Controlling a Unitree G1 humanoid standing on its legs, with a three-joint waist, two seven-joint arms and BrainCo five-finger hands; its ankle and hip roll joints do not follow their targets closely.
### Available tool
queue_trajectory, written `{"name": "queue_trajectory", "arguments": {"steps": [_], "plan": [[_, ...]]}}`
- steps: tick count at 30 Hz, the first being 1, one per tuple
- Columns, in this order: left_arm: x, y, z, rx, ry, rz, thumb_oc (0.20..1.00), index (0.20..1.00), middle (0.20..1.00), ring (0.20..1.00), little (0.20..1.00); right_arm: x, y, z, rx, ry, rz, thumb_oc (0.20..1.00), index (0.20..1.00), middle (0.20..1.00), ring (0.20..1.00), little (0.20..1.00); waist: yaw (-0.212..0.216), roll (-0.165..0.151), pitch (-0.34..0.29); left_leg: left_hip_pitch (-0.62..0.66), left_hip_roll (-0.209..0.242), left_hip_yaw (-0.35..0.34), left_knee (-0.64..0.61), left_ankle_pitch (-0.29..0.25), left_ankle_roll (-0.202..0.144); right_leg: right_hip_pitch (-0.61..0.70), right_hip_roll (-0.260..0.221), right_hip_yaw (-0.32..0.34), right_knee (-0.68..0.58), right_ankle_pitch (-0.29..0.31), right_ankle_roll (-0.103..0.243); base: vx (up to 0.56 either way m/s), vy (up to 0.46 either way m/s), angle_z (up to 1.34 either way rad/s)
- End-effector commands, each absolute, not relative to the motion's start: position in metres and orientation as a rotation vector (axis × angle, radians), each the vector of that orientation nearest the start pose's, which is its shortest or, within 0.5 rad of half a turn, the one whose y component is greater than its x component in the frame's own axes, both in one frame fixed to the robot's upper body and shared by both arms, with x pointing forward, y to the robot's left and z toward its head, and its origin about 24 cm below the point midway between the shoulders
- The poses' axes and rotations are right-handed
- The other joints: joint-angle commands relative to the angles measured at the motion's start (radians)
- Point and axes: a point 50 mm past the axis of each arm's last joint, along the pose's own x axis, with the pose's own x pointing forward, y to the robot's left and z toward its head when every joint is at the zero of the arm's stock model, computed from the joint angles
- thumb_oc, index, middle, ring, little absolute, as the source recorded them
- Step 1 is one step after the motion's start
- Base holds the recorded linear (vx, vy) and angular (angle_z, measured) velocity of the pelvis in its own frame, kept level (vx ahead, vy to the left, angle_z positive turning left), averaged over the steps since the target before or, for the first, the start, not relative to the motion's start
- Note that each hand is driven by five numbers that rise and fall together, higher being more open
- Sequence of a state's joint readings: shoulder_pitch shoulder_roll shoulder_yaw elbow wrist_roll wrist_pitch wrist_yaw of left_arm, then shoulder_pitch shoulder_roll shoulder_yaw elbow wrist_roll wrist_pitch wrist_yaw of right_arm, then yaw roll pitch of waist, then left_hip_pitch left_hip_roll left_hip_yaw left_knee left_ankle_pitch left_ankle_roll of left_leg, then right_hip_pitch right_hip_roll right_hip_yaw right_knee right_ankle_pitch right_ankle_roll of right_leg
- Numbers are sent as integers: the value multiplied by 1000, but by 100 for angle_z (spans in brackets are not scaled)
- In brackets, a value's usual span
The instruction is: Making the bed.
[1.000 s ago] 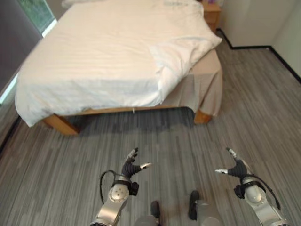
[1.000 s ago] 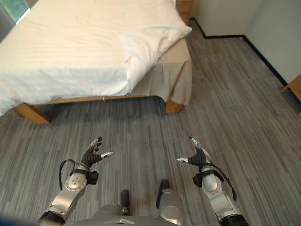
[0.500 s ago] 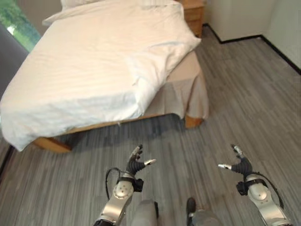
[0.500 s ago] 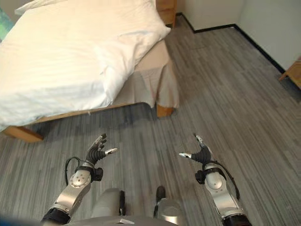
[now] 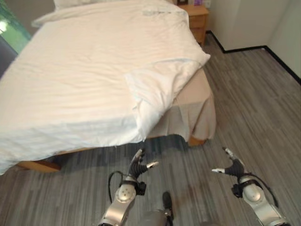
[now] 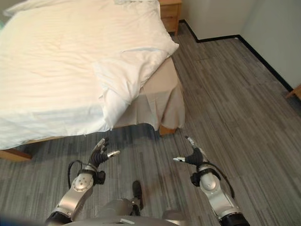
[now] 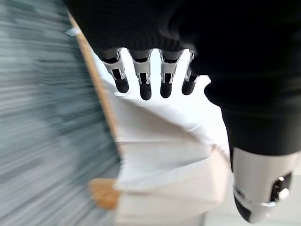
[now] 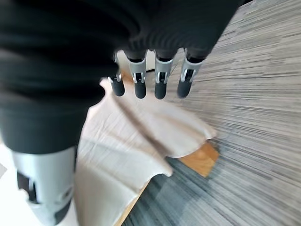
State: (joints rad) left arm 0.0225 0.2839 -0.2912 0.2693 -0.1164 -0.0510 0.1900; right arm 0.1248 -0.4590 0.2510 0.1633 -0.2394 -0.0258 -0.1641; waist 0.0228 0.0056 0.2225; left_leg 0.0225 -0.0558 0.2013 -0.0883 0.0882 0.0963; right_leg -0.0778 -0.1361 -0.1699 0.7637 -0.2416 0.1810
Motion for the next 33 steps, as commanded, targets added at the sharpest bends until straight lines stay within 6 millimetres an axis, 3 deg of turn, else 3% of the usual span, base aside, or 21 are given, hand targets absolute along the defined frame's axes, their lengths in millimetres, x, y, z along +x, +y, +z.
{"name": "queue_trajectory", "arguments": {"steps": [1,4,5,6,7,8,11,17,18,20,22,23,24,25,26,30,33], "plan": [[242,173,5,214,120,-7,1000,1000,1000,1000,1000,238,-201,17,-737,49,64,1000,1000,1000,1000,1000,19,26,10,20,94,4,1,-70,-95,34,-45,-15,-261,265,10,488,-76,57],[247,175,15,225,73,-5,1000,1000,1000,1000,1000,241,-196,19,-700,35,56,1000,1000,1000,1000,1000,0,21,10,39,104,-26,1,-89,-117,-10,-52,-18,-431,233,-10,287,-124,82],[247,176,15,226,73,-5,1000,1000,1000,1000,1000,241,-196,19,-699,35,57,1000,1000,1000,1000,1000,-3,22,11,41,106,-29,1,-92,-118,-4,-50,-22,-436,232,-11,480,-284,120],[257,177,29,234,14,13,1000,1000,1000,1000,1000,241,-195,15,-680,54,47,1000,1000,1000,1000,1000,-26,3,8,68,106,-74,1,-123,-141,-29,-33,35,-685,261,-7,385,-236,106],[257,177,29,234,14,14,1000,1000,1000,1000,1000,241,-195,15,-680,54,47,1000,1000,1000,1000,1000,-27,5,9,71,108,-75,1,-126,-142,-21,-30,32,-696,264,-7,591,-385,77],[263,178,40,231,-35,32,1000,1000,1000,1000,1000,240,-196,13,-674,65,39,1000,1000,1000,1000,1000,-40,-1,7,86,117,-98,1,-140,-158,-50,-39,70,-785,316,17,236,-151,47],[268,183,50,220,-82,69,1000,1000,1000,1000,1000,238,-195,10,-683,79,52,1000,1000,1000,1000,1000,-52,9,5,124,150,-117,1,-162,-184,-92,-63,55,-828,362,40,308,-247,57],[268,196,60,257,-127,119,1000,1000,1000,1000,1000,235,-196,4,-719,98,101,1000,1000,1000,1000,1000,-54,18,-30,180,203,-103,1,-176,-222,-34,-74,10,-849,375,36,242,-278,10],[267,208,62,250,-134,179,1000,1000,1000,1000,1000,236,-201,7,-743,94,111,1000,1000,1000,1000,1000,-52,42,-48,200,229,-92,1,-139,-238,-6,-56,6,-851,360,28,254,-248,-17],[268,214,64,253,-140,214,1000,1000,1000,1000,1000,236,-203,8,-750,94,114,1000,1000,1000,1000,1000,-53,56,-46,199,244,-93,31,-110,-250,11,-43,4,-851,349,19,179,-222,-41],[276,238,80,305,-188,360,1000,1000,1000,1000,1000,235,-212,14,-777,85,111,1000,1000,1000,1000,1000,-46,63,-23,112,268,-108,227,-42,-273,57,-41,-18,-851,314,-14,185,-294,-33],[277,254,91,348,-219,479,1000,1000,1000,1000,1000,233,-219,15,-794,88,95,1000,1000,1000,1000,1000,-43,50,-8,60,255,-95,289,-31,-260,80,-48,-30,-851,294,-30,237,-206,-2],[273,269,93,357,-219,629,1000,1000,1000,1000,1000,233,-222,18,-809,85,93,1000,1000,1000,1000,1000,-34,37,-5,12,182,-100,246,-111,-226,93,-56,-19,-851,274,-28,253,-161,-21],[272,274,93,360,-216,670,1000,1000,1000,1000,1000,233,-223,18,-816,86,93,1000,1000,1000,1000,1000,-30,37,-8,3,160,-107,215,-130,-220,95,-52,-12,-851,271,-28,294,22,-27],[273,287,89,410,-173,767,1000,1000,1000,1000,1000,227,-230,15,-819,112,85,1000,1000,1000,1000,1000,-57,63,-22,30,169,-42,98,-117,-218,112,-46,-24,-851,254,-21,178,58,-44],[273,304,90,508,-136,840,1000,1000,1000,1000,1000,222,-233,8,-818,143,75,1000,1000,1000,1000,1000,-67,72,-34,60,177,-40,14,-71,-227,123,-46,-25,-851,258,-20,134,74,4],[274,316,86,612,-75,864,1000,1000,1000,1000,1000,217,-231,7,-797,147,82,1000,1000,1000,1000,1000,-78,73,-44,73,184,-32,1,-82,-226,129,-46,-22,-851,260,-16,111,47,-29]]}}
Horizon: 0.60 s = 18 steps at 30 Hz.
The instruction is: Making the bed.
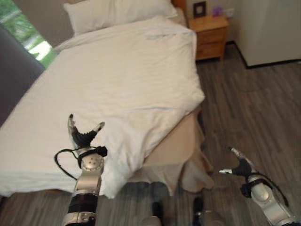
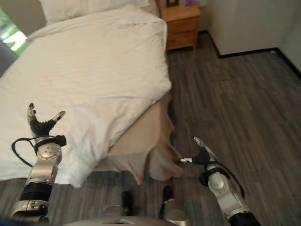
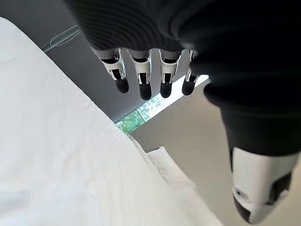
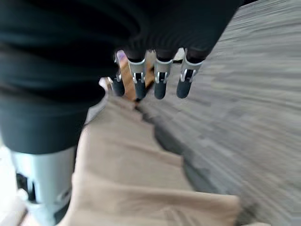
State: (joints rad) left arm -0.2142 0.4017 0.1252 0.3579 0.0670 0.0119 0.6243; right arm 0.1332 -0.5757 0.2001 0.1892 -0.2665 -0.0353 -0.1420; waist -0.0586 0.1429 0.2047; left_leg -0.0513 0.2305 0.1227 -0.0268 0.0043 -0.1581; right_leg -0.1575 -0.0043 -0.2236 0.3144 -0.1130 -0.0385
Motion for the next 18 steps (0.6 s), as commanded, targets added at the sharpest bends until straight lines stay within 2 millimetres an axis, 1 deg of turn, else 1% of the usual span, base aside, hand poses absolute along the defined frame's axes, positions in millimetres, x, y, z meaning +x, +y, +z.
{"name": "queue_trajectory", "arguments": {"steps": [1,4,7,9,10,11,12,13,15,17,18], "plan": [[274,318,84,614,-58,863,1000,1000,1000,1000,1000,216,-230,6,-796,152,90,1000,1000,1000,1000,1000,0,-65,-29,150,-100,50,-60,-2,26,210,-179,32,-402,133,205,65,31,20],[275,324,67,674,59,844,1000,1000,1000,1000,1000,212,-225,-2,-784,178,111,1000,1000,1000,1000,1000,-12,-77,-28,162,-99,59,-60,-14,26,207,-185,44,-402,141,216,77,81,5],[277,325,64,709,91,841,1000,1000,1000,1000,1000,212,-225,-2,-776,179,106,1000,1000,1000,1000,1000,-13,-82,-25,160,-100,62,-60,-18,28,202,-186,47,-402,143,220,12,56,1],[277,331,53,771,181,835,1000,1000,1000,1000,1000,208,-224,-5,-772,191,113,1000,1000,1000,1000,1000,-18,-95,-29,154,-99,71,-60,-27,29,190,-188,53,-402,149,227,21,52,6],[278,334,51,788,204,838,1000,1000,1000,1000,1000,207,-224,-6,-772,194,114,1000,1000,1000,1000,1000,-18,-101,-30,153,-99,74,-60,-30,29,186,-188,56,-402,150,229,19,48,1],[277,337,50,806,225,842,1000,1000,1000,1000,1000,206,-224,-6,-772,196,114,1000,1000,1000,1000,1000,-20,-105,-30,152,-97,76,-60,-31,29,181,-188,58,-402,153,231,21,55,2],[277,344,51,830,249,850,1000,1000,1000,1000,1000,202,-224,-8,-766,202,114,1000,1000,1000,1000,1000,-21,-118,-31,147,-97,82,-60,-34,30,174,-188,64,-402,156,234,18,43,2],[278,344,51,830,249,850,1000,1000,1000,1000,1000,202,-224,-8,-766,202,113,1000,1000,1000,1000,1000,-21,-118,-31,147,-97,82,-60,-34,30,173,-188,64,-402,156,234,17,30,-5],[279,348,50,844,273,842,1000,1000,1000,1000,1000,200,-225,-9,-762,206,119,1000,1000,1000,1000,1000,-23,-130,-27,140,-95,80,-60,-34,31,163,-185,68,-402,159,236,-1,23,-4],[284,348,53,841,265,823,1000,1000,1000,1000,1000,201,-224,-11,-766,212,127,1000,1000,1000,1000,1000,-25,-142,-18,121,-94,78,-60,-30,31,139,-182,73,-402,165,238,-50,13,-5],[289,344,54,815,254,801,1000,1000,1000,1000,1000,201,-223,-13,-769,216,133,1000,1000,1000,1000,1000,-28,-151,-12,105,-92,77,-60,-27,31,123,-179,76,-402,169,240,-84,-8,-5]]}}
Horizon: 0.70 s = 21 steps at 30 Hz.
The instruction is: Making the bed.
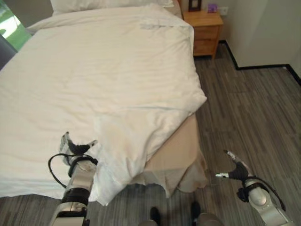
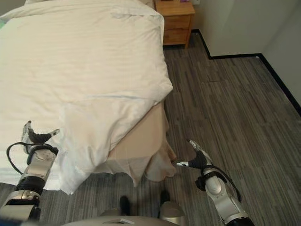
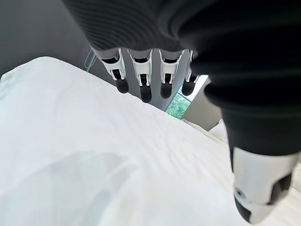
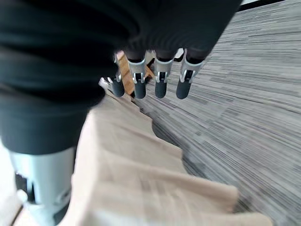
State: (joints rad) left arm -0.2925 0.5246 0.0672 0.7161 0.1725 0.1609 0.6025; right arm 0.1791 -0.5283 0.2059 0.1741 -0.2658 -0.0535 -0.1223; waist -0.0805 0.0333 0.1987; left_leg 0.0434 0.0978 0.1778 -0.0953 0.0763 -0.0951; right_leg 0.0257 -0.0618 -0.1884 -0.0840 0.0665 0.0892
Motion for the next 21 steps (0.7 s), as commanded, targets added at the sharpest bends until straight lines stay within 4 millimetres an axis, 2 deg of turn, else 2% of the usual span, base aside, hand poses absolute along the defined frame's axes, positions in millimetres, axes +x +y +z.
{"name": "queue_trajectory", "arguments": {"steps": [1,4,5,7,10,12,13,14,15,16,17,18,19,21], "plan": [[294,342,57,788,234,792,1000,1000,1000,1000,1000,202,-223,-14,-773,219,134,1000,1000,1000,1000,1000,-5,-46,-8,-6,41,21,8,-96,-31,-78,-119,43,-3,-8,112,-96,-26,-4],[307,319,56,621,171,711,1000,1000,1000,1000,1000,202,-220,-25,-778,260,143,1000,1000,1000,1000,1000,-7,-63,-7,-47,45,19,8,-88,-27,-122,-109,52,-3,2,113,-54,-11,-9],[307,319,56,621,171,711,1000,1000,1000,1000,1000,202,-220,-25,-778,260,143,1000,1000,1000,1000,1000,-7,-63,-7,-47,45,19,8,-88,-27,-122,-109,52,-3,2,113,-59,3,-7],[325,278,54,466,121,601,1000,1000,1000,1000,1000,200,-218,-41,-790,323,142,1000,1000,1000,1000,1000,-13,-81,-6,-80,44,16,8,-80,-22,-157,-103,58,-3,12,114,-67,19,-9],[343,249,64,413,77,520,1000,1000,1000,1000,1000,199,-221,-51,-805,365,122,1000,1000,1000,1000,1000,-23,-89,-1,-109,36,13,8,-74,-17,-184,-105,66,-3,18,116,-74,42,-1],[357,231,77,444,37,461,1000,1000,1000,1000,1000,197,-223,-55,-808,386,104,1000,1000,1000,1000,1000,-37,-93,7,-127,28,11,8,-74,-12,-201,-110,68,-3,25,118,-106,73,-1],[367,220,87,514,11,417,1000,1000,1000,1000,1000,195,-226,-60,-803,409,85,1000,1000,1000,1000,1000,-51,-96,13,-141,17,13,8,-75,-8,-218,-118,70,-3,32,122,-86,61,18],[367,220,87,515,10,417,931,931,931,931,931,196,-226,-60,-802,408,84,1000,1000,1000,1000,1000,-51,-97,13,-142,17,13,8,-75,-8,-219,-119,70,-3,32,122,-73,62,16],[370,217,88,534,18,406,614,614,614,614,614,195,-226,-63,-801,424,79,1000,1000,1000,1000,1000,-57,-98,16,-145,11,14,8,-76,-5,-227,-121,73,-3,38,125,-62,65,6],[374,213,87,537,38,396,200,200,200,200,200,192,-226,-70,-801,454,78,1000,1000,1000,1000,1000,-66,-99,16,-149,3,26,8,-79,-2,-241,-125,81,-3,48,131,-74,106,3],[378,207,87,531,50,379,200,200,200,200,200,189,-226,-74,-812,476,82,1000,1000,1000,1000,1000,-73,-100,17,-141,-5,40,8,-86,3,-247,-129,92,-3,54,135,-50,162,-9],[381,193,88,526,38,330,200,200,200,200,200,185,-230,-78,-826,503,77,1000,1000,1000,1000,1000,-78,-100,21,-120,-17,55,8,-98,10,-242,-138,104,-3,60,139,-14,121,-24],[381,193,87,526,38,330,200,200,200,200,200,185,-230,-78,-826,503,76,1000,1000,1000,1000,1000,-77,-100,23,-118,-18,56,8,-98,10,-241,-138,105,-3,60,140,0,103,-36],[381,180,87,528,20,290,200,200,200,200,200,182,-234,-80,-834,520,70,1000,1000,1000,1000,1000,-77,-96,26,-100,-26,61,8,-104,14,-234,-144,110,-3,66,144,6,54,-26]]}}
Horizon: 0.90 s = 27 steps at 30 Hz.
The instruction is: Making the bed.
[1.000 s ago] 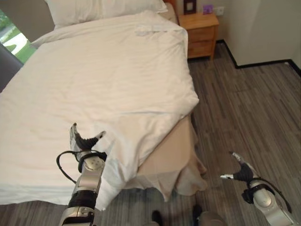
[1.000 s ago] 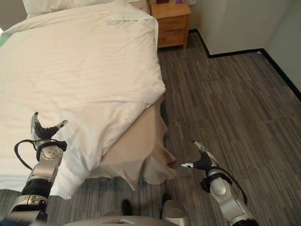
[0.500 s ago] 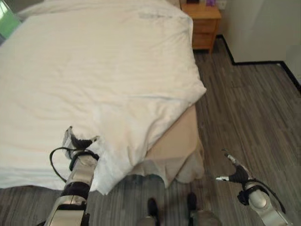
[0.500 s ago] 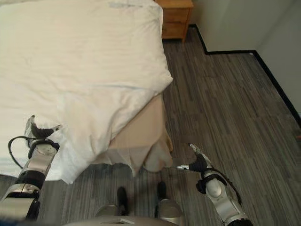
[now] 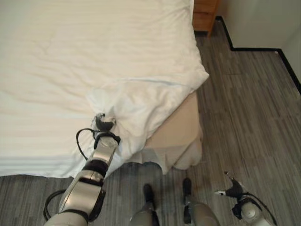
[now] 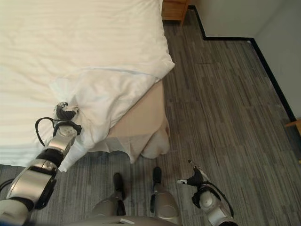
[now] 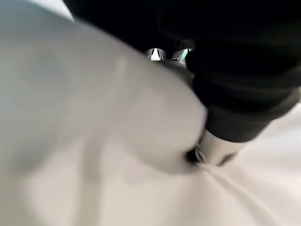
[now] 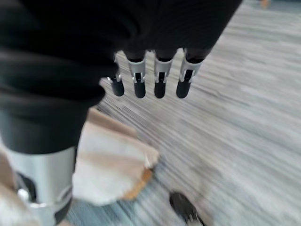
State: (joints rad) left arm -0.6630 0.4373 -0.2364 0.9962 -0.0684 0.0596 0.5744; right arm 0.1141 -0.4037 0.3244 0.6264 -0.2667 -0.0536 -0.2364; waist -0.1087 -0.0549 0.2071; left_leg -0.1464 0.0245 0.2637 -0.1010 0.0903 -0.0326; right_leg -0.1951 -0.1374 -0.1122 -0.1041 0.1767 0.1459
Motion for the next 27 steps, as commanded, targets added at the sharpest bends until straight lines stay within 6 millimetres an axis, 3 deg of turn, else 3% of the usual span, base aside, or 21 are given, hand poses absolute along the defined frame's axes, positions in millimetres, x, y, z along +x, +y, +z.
{"name": "queue_trajectory", "arguments": {"steps": [1,5,10,12,17,19,24,27], "plan": [[381,180,87,528,20,289,200,200,200,200,200,182,-234,-80,-834,520,70,1000,1000,1000,1000,1000,-49,-8,18,90,47,-24,14,-119,-48,-13,-69,34,17,-44,87,-10,84,-10],[374,148,75,555,9,180,200,200,200,200,200,175,-238,-85,-821,561,49,1000,1000,1000,1000,1000,-60,5,28,135,29,-22,14,-129,-35,50,-89,42,19,-38,97,3,42,4],[369,141,66,531,28,142,200,200,200,200,200,171,-236,-90,-816,585,64,1000,1000,1000,1000,1000,-53,22,45,164,48,-27,14,-128,-27,81,-81,67,121,-100,80,-61,-41,7],[364,130,65,477,10,98,200,200,200,200,200,168,-232,-95,-812,609,96,1000,1000,1000,1000,1000,-35,35,43,175,67,-24,14,-115,-28,133,-71,89,201,-156,57,-85,-129,0],[347,113,64,437,-45,-4,200,200,200,200,200,168,-227,-98,-820,625,124,1000,1000,1000,1000,1000,12,38,-7,180,84,-3,14,-92,-42,226,-82,44,130,-166,54,-22,-187,-2],[339,98,63,380,-64,-51,200,200,200,200,200,176,-175,-99,-799,543,218,1000,1000,1000,1000,1000,24,58,-27,193,101,-4,14,-86,-49,256,-68,30,85,-181,44,29,-212,-30],[334,62,84,371,-175,-160,200,200,200,200,200,167,-170,-101,-799,548,220,1000,1000,1000,1000,1000,-4,108,-35,200,132,-16,14,-54,-70,282,-33,27,56,-214,21,-27,-141,-10],[329,50,84,376,-194,-215,200,200,200,200,200,164,-173,-105,-813,569,207,1000,1000,1000,1000,1000,-11,128,-33,205,142,-16,14,-45,-76,292,-23,30,43,-219,15,-37,-87,-5]]}}
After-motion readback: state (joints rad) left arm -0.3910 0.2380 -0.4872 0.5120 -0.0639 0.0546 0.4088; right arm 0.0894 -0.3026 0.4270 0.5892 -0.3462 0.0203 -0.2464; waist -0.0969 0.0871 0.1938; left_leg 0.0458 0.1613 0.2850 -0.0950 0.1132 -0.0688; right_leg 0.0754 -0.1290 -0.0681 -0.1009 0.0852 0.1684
